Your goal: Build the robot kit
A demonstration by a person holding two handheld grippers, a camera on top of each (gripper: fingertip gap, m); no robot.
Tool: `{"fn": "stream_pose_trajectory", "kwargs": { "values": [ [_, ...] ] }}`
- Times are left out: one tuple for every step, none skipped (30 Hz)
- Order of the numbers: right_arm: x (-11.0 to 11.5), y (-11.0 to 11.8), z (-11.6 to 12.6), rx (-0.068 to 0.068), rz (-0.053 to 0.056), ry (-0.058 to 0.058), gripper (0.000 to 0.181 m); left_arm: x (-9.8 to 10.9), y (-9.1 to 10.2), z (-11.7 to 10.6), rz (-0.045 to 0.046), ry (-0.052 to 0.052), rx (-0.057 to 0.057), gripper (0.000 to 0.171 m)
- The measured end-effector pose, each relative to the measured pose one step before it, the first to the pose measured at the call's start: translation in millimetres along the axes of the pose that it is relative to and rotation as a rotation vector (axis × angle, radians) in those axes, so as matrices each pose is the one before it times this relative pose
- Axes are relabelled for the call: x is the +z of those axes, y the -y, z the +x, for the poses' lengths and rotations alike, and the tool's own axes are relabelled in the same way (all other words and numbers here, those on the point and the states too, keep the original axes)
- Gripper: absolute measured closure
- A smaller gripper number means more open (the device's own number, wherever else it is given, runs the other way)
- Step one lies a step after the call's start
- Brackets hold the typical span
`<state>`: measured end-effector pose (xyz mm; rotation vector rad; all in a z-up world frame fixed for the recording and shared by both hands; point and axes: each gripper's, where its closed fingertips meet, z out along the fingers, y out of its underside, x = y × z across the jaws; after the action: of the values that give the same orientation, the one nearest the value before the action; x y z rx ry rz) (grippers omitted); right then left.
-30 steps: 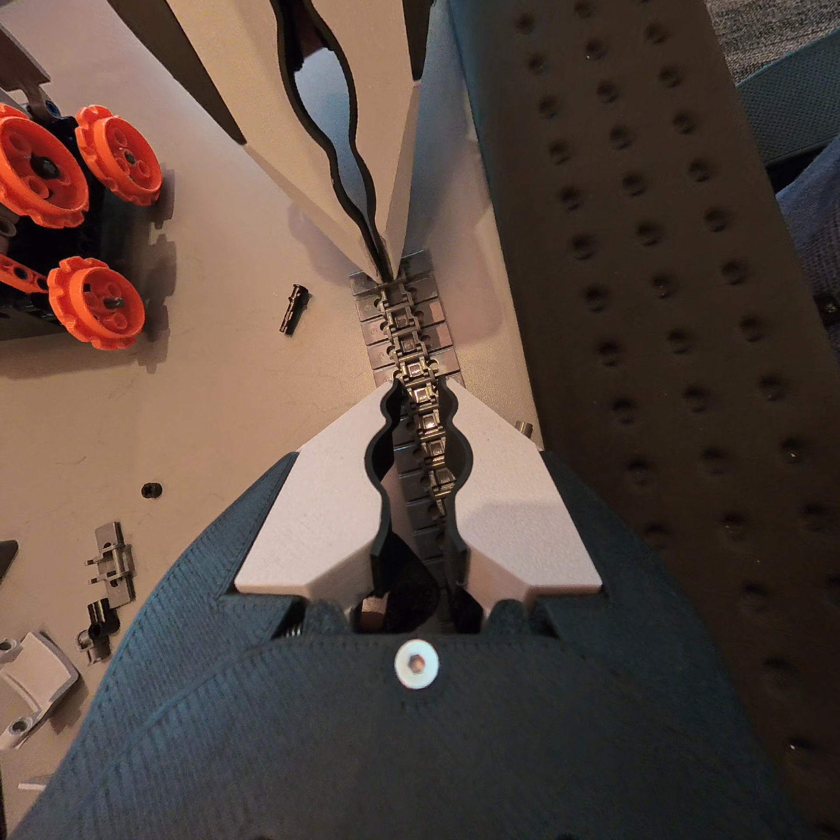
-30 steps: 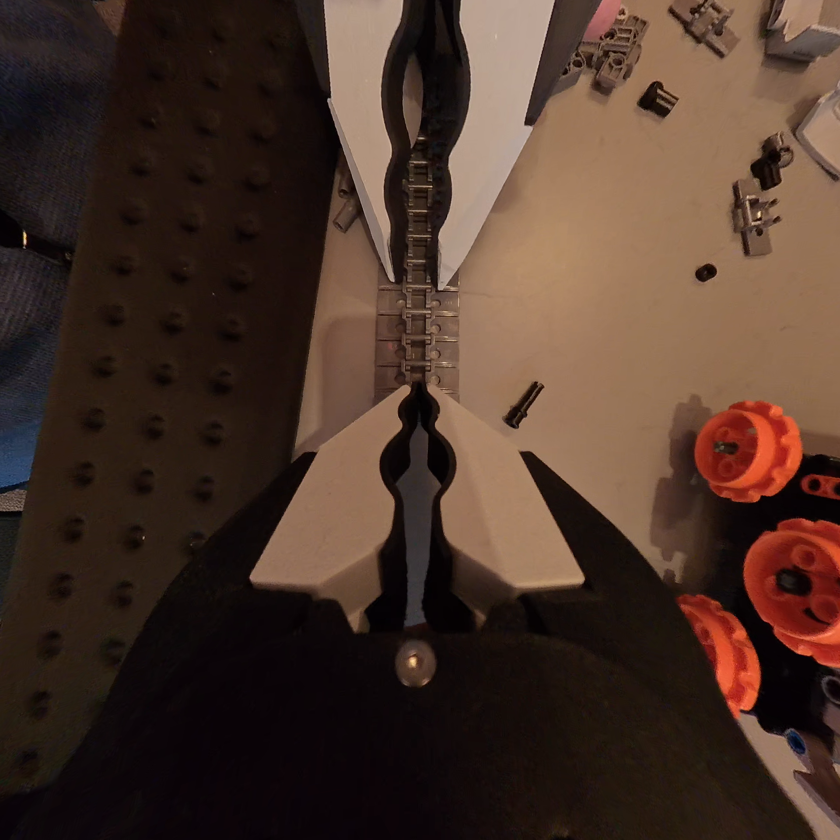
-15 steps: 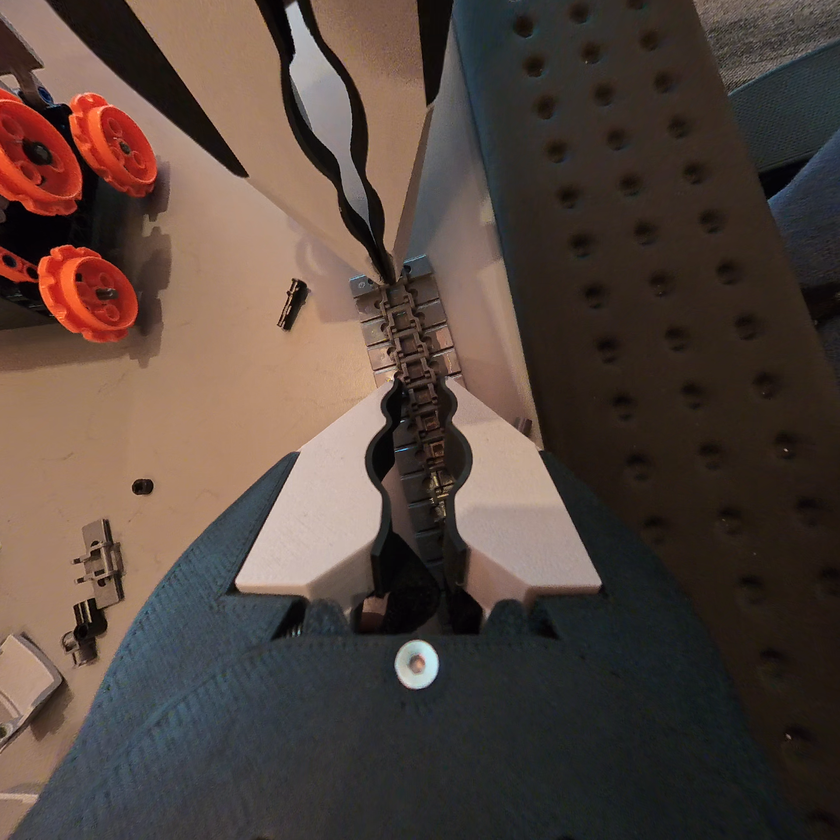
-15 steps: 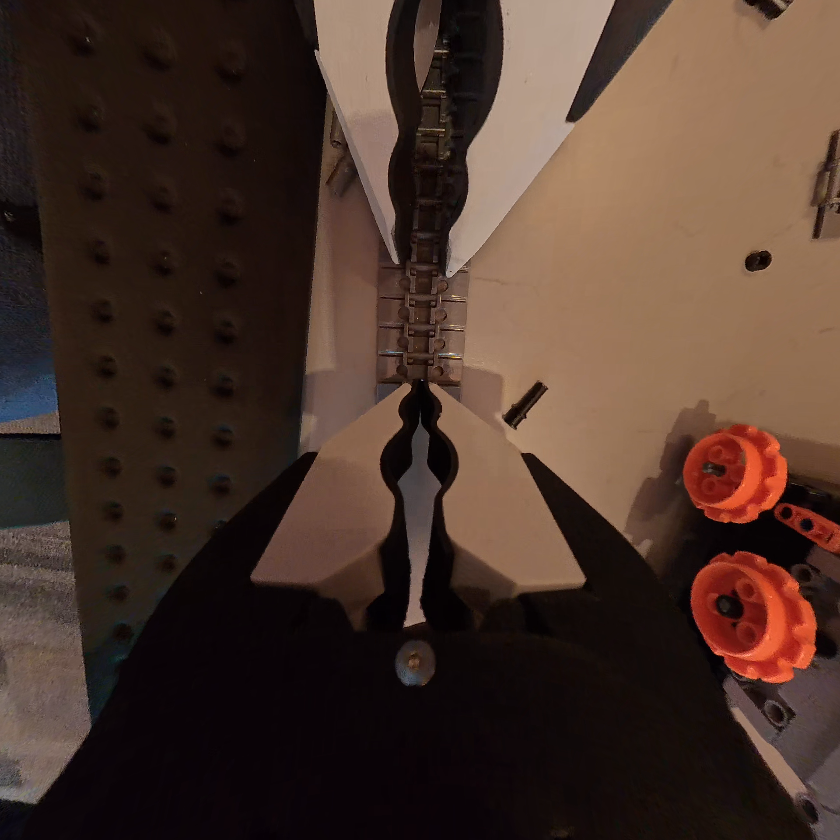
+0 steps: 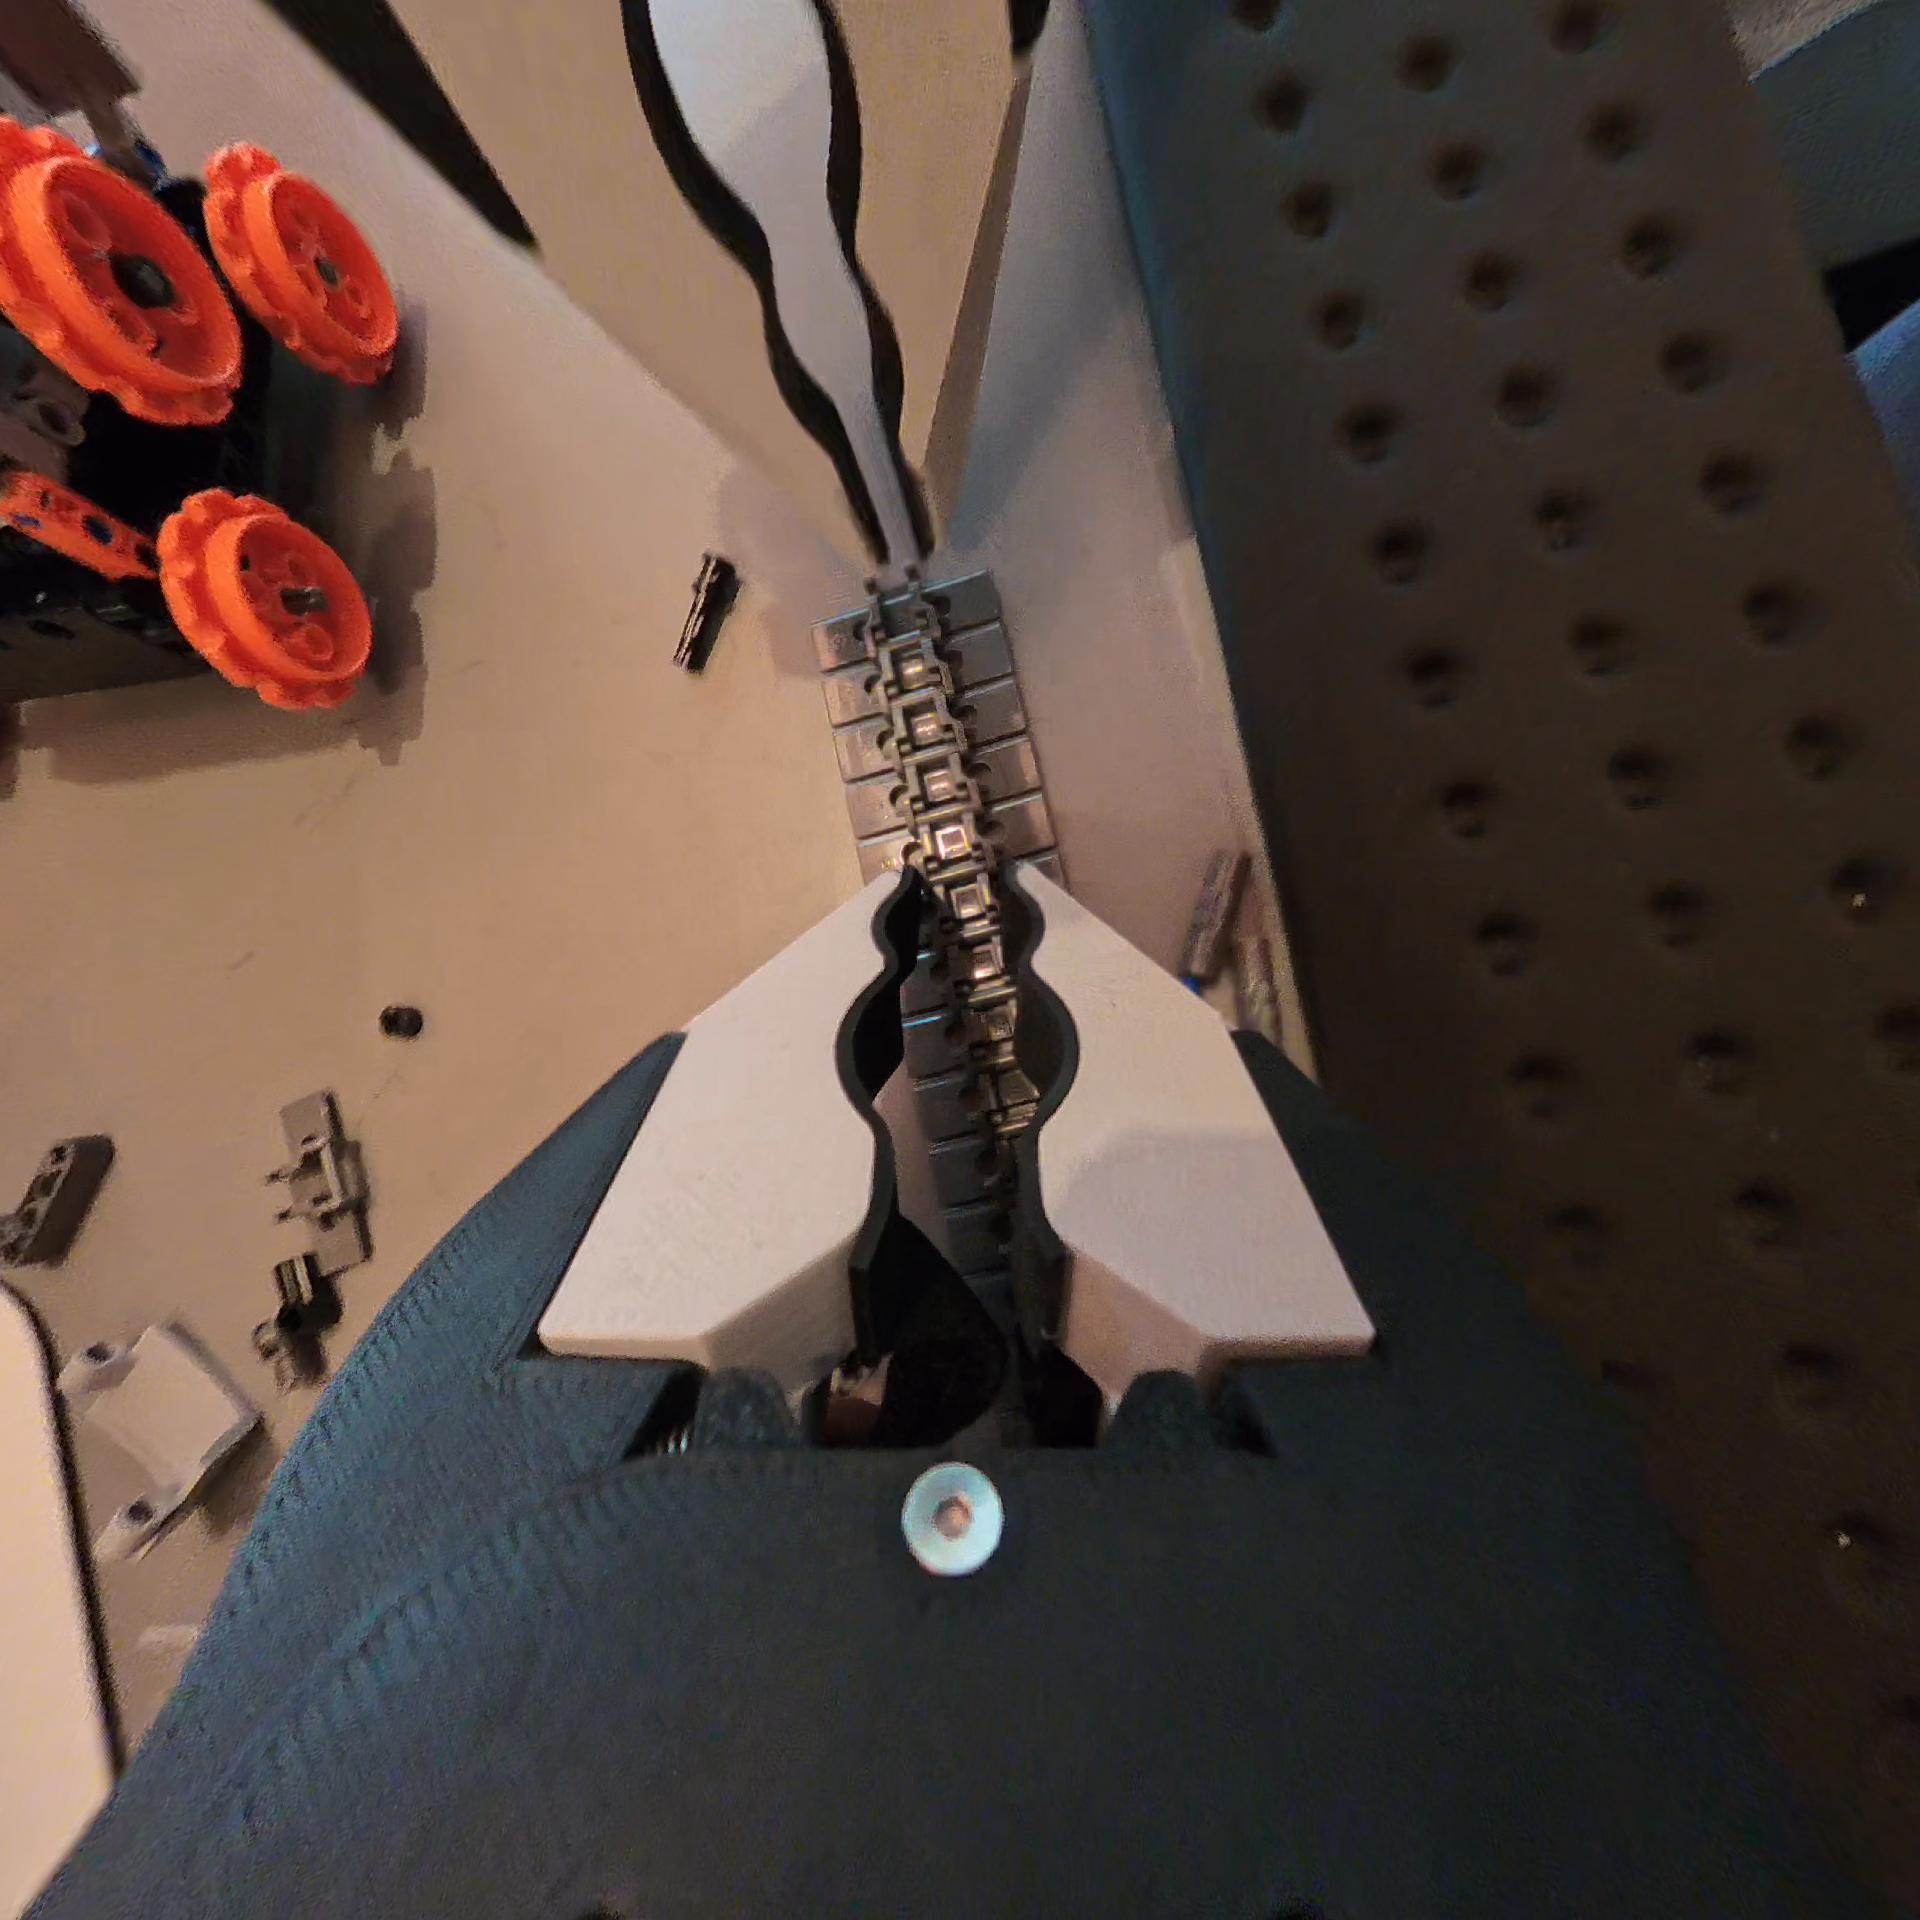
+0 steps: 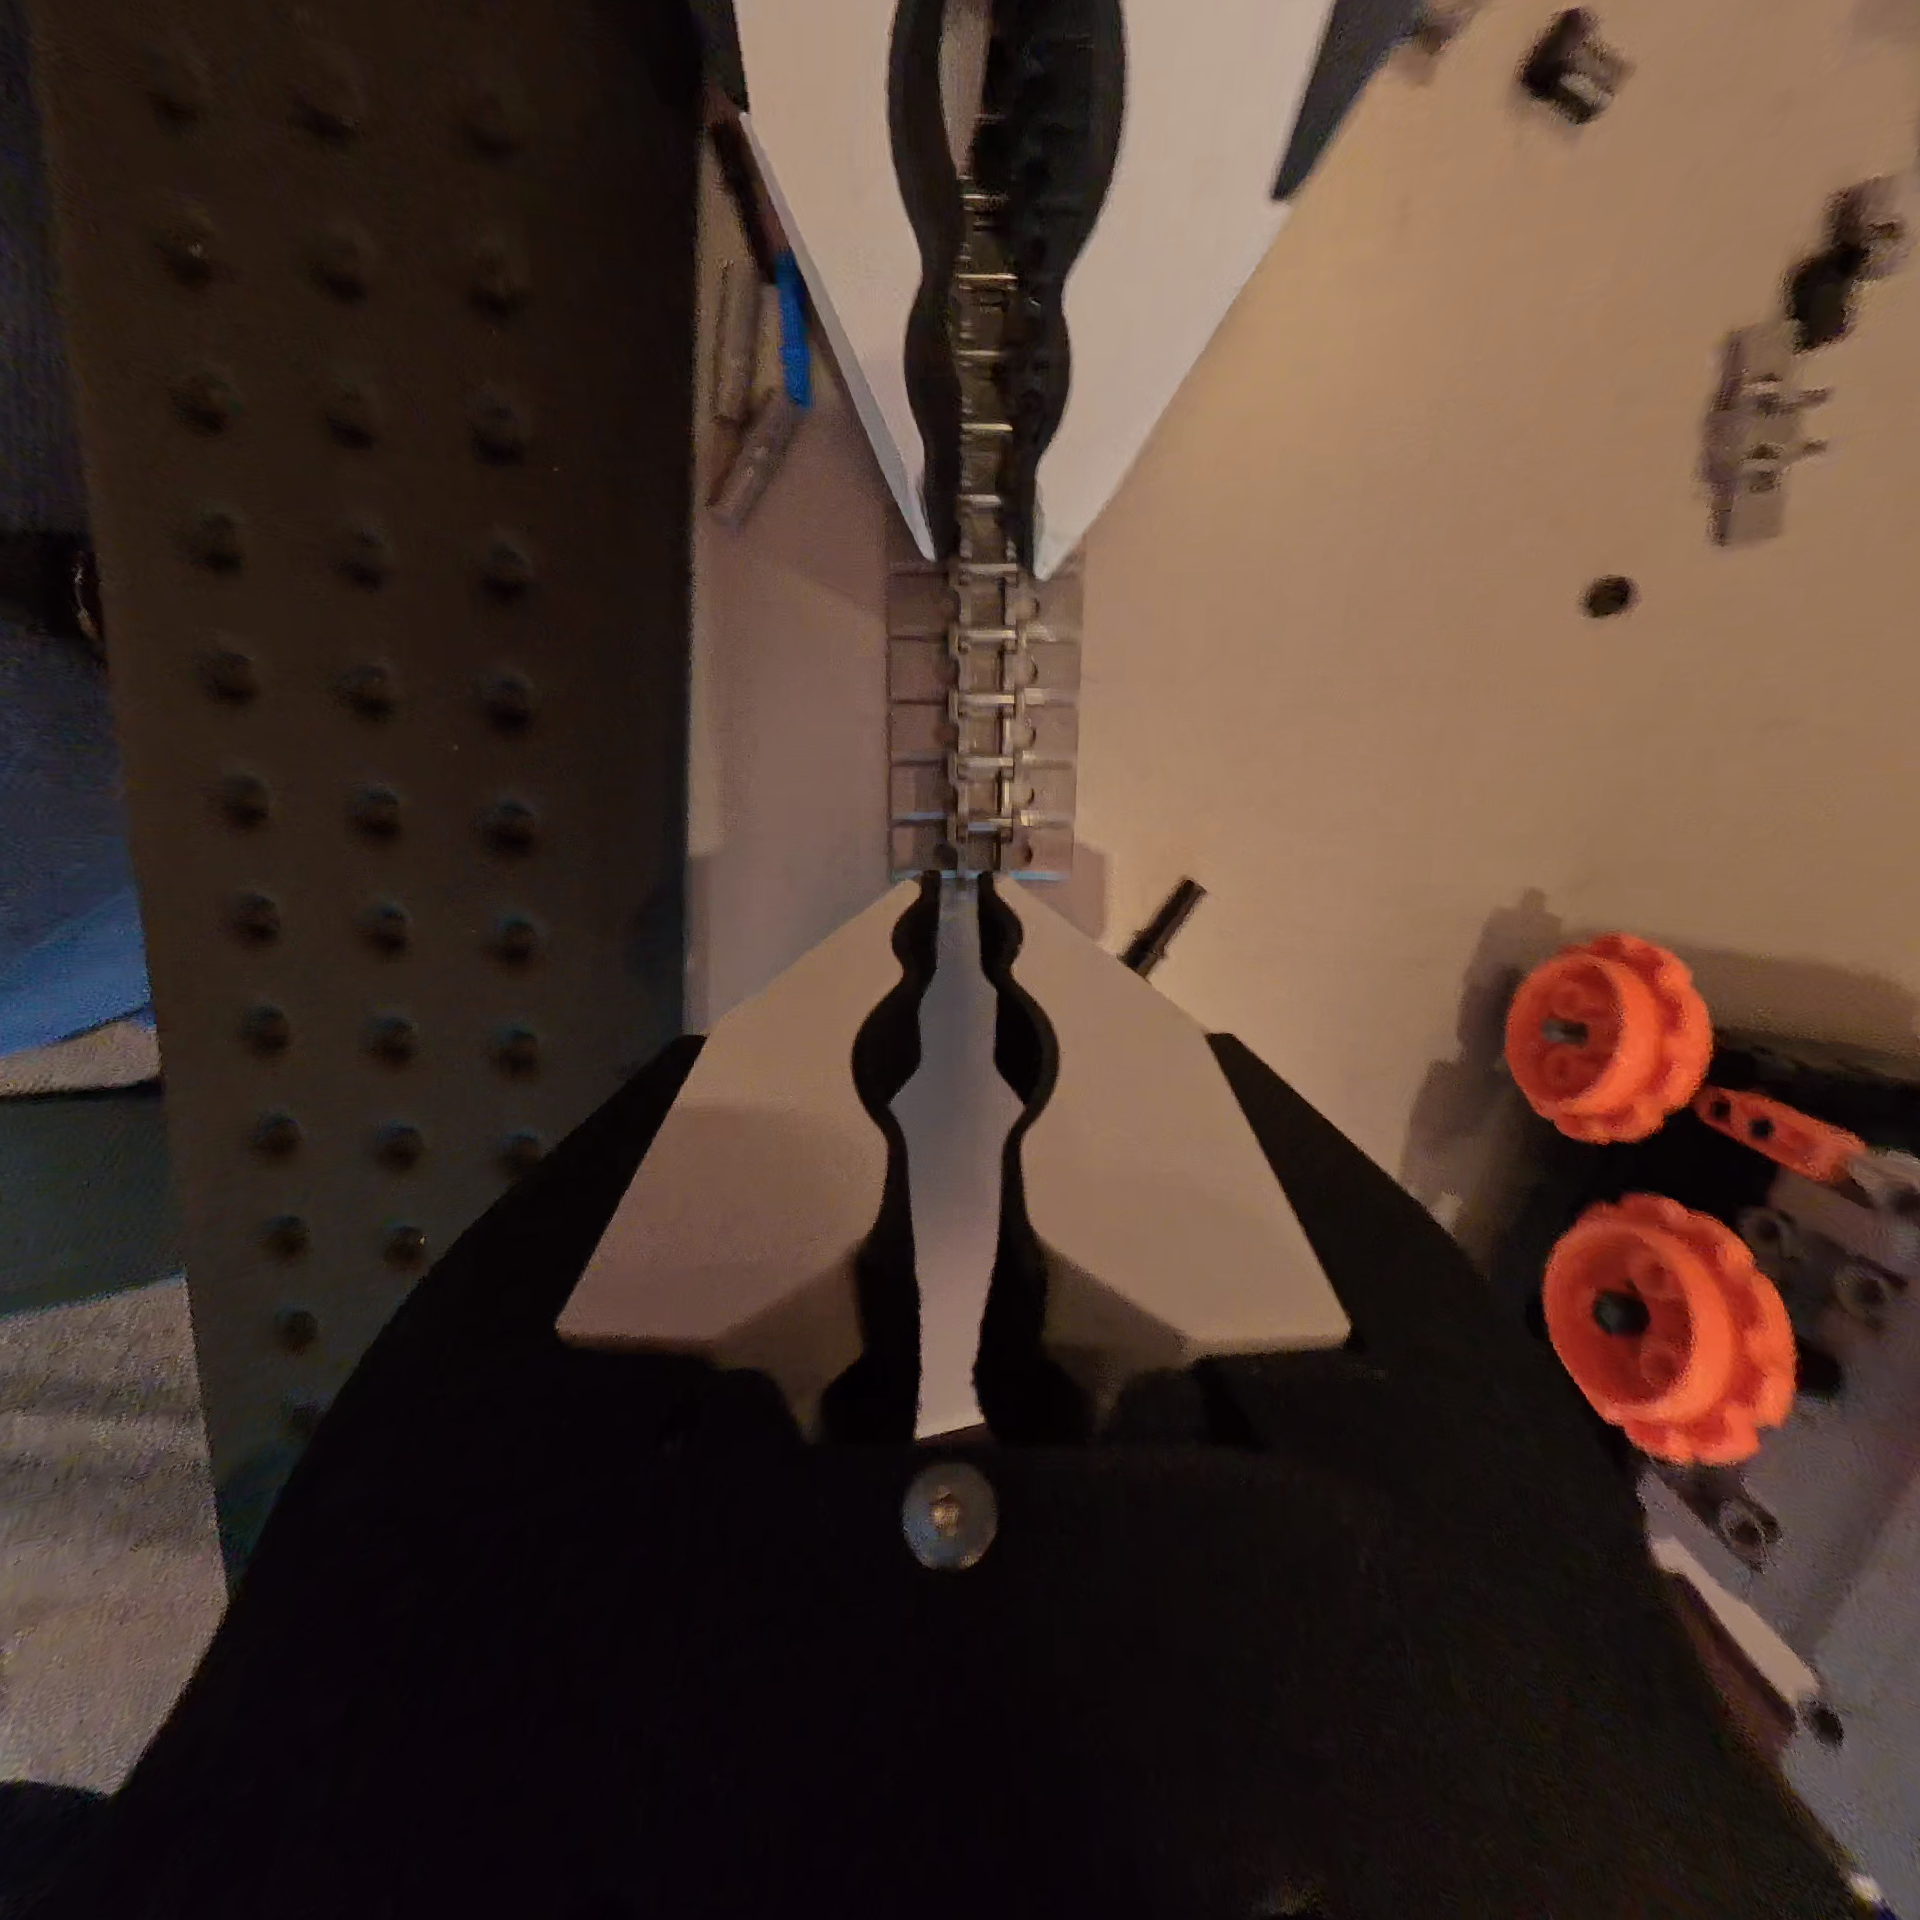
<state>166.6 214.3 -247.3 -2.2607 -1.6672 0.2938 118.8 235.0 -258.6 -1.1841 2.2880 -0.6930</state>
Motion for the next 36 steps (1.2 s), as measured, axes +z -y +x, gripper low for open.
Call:
{"fn": "stream_pose_trajectory", "kwargs": {
  "values": [
    [-4.16, 0.95, 2.75, 0.0128, 0.0246, -0.0219, 0.173, -2.61, -4.0, -3.33, -0.01272, 0.0127, -0.0018, 0.157],
    [-3.86, 2.86, 0.2, 0.0064, 0.0343, -0.0058, 0.174, -2.69, -4.25, -2.94, -0.01252, 0.0095, -0.0055, 0.157],
    [-2.91, 3.89, -0.3, 0.002, 0.0325, -0.0051, 0.174, -3.46, -5.45, -2.95, -0.01901, 0.0098, -0.006, 0.157],
    [-1.66, 3.54, 1.91, 0.0028, 0.0194, -0.0178, 0.173, -4.72, -6.48, -2.53, -0.02342, 0.009, -0.0065, 0.157],
    [-0.71, 3.33, 2.04, 0.0002, 0.0133, -0.0159, 0.173, -6.14, -6.17, -3.18, -0.01666, 0.0148, -0.0049, 0.157],
    [-0.01, 3.94, 1.24, -0.0013, 0.0158, -0.0068, 0.174, -8.36, -5.64, -4.32, -0.00661, 0.0205, -0.01, 0.157],
    [0.48, 3.79, 2.05, 0.001, 0.0137, -0.0082, 0.174, -10.72, -6.14, -2.79, -0.00179, 0.0054, -0.0249, 0.158],
    [0.81, 2.69, 3.87, 0.001, 0.0082, -0.0164, 0.174, -12.31, -7.65, -6.34, -0.00384, 0.0256, -0.0281, 0.157],
    [0.95, 2.27, 4.22, -0.0004, 0.0086, -0.0175, 0.174, -13.47, -6.79, -12.5, 0.0091, 0.0596, -0.0304, 0.156],
    [1.05, 2.39, 2.97, 0.0002, 0.0119, -0.0078, 0.174, -13.17, -5.88, -11.51, 0.0157, 0.0439, -0.0434, 0.155],
    [1.01, 2.79, 2.38, -0.0003, 0.0143, -0.0045, 0.173, -12.07, -5.78, -12.77, 0.01515, 0.0468, -0.0407, 0.154],
    [0.91, 3.46, 3.07, 0.0012, 0.0181, -0.0095, 0.173, -10.32, -8.31, -15.61, -0.0054, 0.0631, -0.0337, 0.154],
    [0.96, 4.32, 3.31, 0.0064, 0.0204, -0.009, 0.171, -7.54, -11.43, -14.88, -0.02999, 0.0596, -0.025, 0.154],
    [1.37, 4.25, 2.9, 0.0071, 0.0189, -0.0063, 0.171, -4.84, -11.67, -12.98, -0.0362, 0.0516, -0.0162, 0.154],
    [1.71, 4.24, 2.62, 0.0023, 0.017, -0.0075, 0.17, -2.35, -9.34, -8.24, -0.02973, 0.0246, -0.0176, 0.153],
    [2.09, 4.59, 2.89, 0.0014, 0.0179, -0.0104, 0.171, -1.26, -2.01, -2.66, -0.00118, -0.0038, -0.0255, 0.152],
    [2.72, 4.23, 2.05, 0.0046, 0.0141, -0.0048, 0.17, -0.35, 1.17, -0.13, 0.00982, -0.007, -0.0041, 0.151],
    [3.47, 2.99, 1.24, 0.004, 0.005, 0.0003, 0.17, 0.49, -3.41, -1.77, -0.02314, 0.011, 0.0029, 0.15],
    [4.03, 2.26, 1.89, -0.0021, -0.0017, -0.0048, 0.168, -0.43, -4.77, -3.16, -0.03711, 0.0253, -0.0013, 0.149],
    [4.2, 2.51, 2.17, -0.0036, -0.0035, -0.0057, 0.168, -2.19, -1.33, -2.86, -0.0228, 0.0219, -0.01, 0.149],
    [4.33, 3.88, 1.95, 0.0007, 0.0014, -0.0014, 0.167, -3.57, 3.28, -1.56, 0.00153, 0.0141, -0.0042, 0.15],
    [4.5, 6.99, 3.53, 0.0045, 0.014, -0.0093, 0.165, -4.69, 3.91, -0.73, 0.00238, 0.0123, 0.0011, 0.15],
    [5.35, 8.91, 4.18, 0.0074, 0.0215, -0.011, 0.165, -4.56, 2.62, 0.25, -0.00776, 0.0087, 0.0024, 0.15],
    [6.71, 8.45, 2.9, 0.01, 0.0163, 0.001, 0.163, -2.32, 2.49, 2.52, -0.00998, -0.0016, 0.007, 0.15],
    [7.67, 7.55, 5.37, 0.0131, 0.0113, -0.0111, 0.16, 1.8, 1.73, 5.65, -0.01584, -0.0181, 0.0073, 0.15],
    [8.01, 6.87, 7.34, 0.0097, 0.0074, -0.0229, 0.158, 5.25, -2.6, 5.61, -0.04066, -0.0179, 0.0098, 0.149],
    [8.37, 6.73, 5.28, 0.0081, 0.0065, -0.01, 0.155, 5.01, -7.56, -1.62, -0.06267, 0.0237, 0.0173, 0.148],
    [9.0, 7.02, 5.6, 0.0206, 0.0115, -0.0101, 0.155, 2.75, -7.85, -5.22, -0.05424, 0.0359, 0.0012, 0.149],
    [9.61, 6.75, 6.07, 0.0272, 0.0119, -0.0149, 0.156, -0.1, -4.6, -4.51, -0.02268, 0.0213, -0.0211, 0.148],
    [10.45, 4.3, 2.76, 0.0224, 0.0, 0.0013, 0.155, -2.4, -3.06, -3.81, -0.00413, 0.0148, -0.0291, 0.148],
    [10.19, 2.43, 0.8, 0.0204, -0.0089, 0.0099, 0.154, -3.62, -2.71, -4.1, 0.00218, 0.0212, -0.0234, 0.148],
    [9.08, 2.66, 1.05, 0.0171, -0.0058, 0.0032, 0.155, -3.63, -1.23, -3.36, 0.01012, 0.0215, -0.0175, 0.148],
    [8.48, 1.84, -0.29, 0.0098, -0.0076, 0.0068, 0.157, -2.78, 0.32, -0.24, 0.01512, 0.0063, -0.0112, 0.148],
    [8.35, -0.31, -0.2, 0.0061, -0.0191, 0.0047, 0.155, -1.33, 0.57, 2.42, 0.01118, -0.0056, -0.0029, 0.148],
    [7.88, -1.08, 1.57, 0.0035, -0.0209, -0.0075, 0.155, 0.05, 0.83, 2.13, 0.00591, -0.0009, 0.0027, 0.149],
    [7.08, -1.43, 1.48, 0.005, -0.0188, -0.0071, 0.155, 0.69, 1.94, 2.36, 0.007, -0.0025, 0.0044, 0.149]
  ]
}}
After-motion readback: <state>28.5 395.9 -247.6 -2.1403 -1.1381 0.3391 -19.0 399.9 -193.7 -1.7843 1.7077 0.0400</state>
